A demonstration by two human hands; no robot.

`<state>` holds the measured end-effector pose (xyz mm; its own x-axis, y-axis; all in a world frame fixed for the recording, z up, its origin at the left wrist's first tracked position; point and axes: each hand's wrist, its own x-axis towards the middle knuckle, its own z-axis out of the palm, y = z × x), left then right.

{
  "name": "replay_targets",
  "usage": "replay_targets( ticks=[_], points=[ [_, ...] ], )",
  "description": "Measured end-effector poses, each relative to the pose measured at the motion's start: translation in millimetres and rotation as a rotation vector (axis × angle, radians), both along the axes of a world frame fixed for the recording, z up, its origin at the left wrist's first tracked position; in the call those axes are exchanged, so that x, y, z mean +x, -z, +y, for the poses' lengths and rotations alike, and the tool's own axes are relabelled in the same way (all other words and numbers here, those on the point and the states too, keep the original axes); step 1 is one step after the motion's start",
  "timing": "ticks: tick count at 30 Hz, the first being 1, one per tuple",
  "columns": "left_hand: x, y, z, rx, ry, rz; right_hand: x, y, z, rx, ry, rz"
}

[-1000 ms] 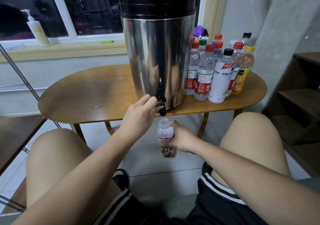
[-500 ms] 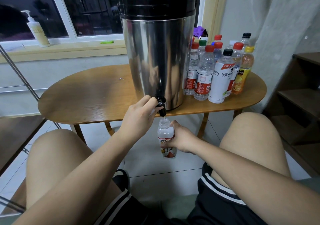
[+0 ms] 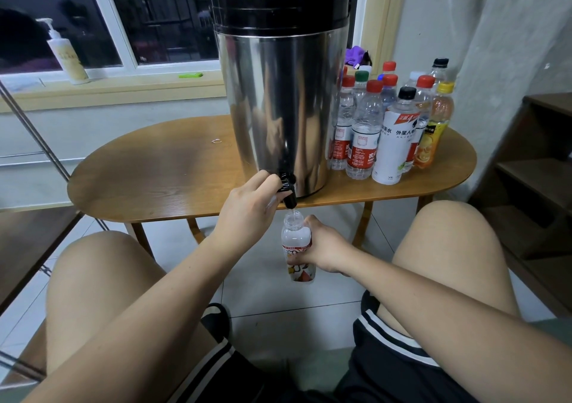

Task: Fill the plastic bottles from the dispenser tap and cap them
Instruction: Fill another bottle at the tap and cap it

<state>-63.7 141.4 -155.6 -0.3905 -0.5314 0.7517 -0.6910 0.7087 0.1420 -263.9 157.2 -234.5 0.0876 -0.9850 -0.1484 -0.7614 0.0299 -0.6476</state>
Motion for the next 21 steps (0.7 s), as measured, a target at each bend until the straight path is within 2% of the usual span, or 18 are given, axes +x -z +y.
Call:
replay_targets(
  ticks=[21],
  points=[
    [0.4,-0.5,1.1,0.006,0.020,0.001,-0.2,0.1,0.1,-0.002,0.008,-0.009]
  ],
)
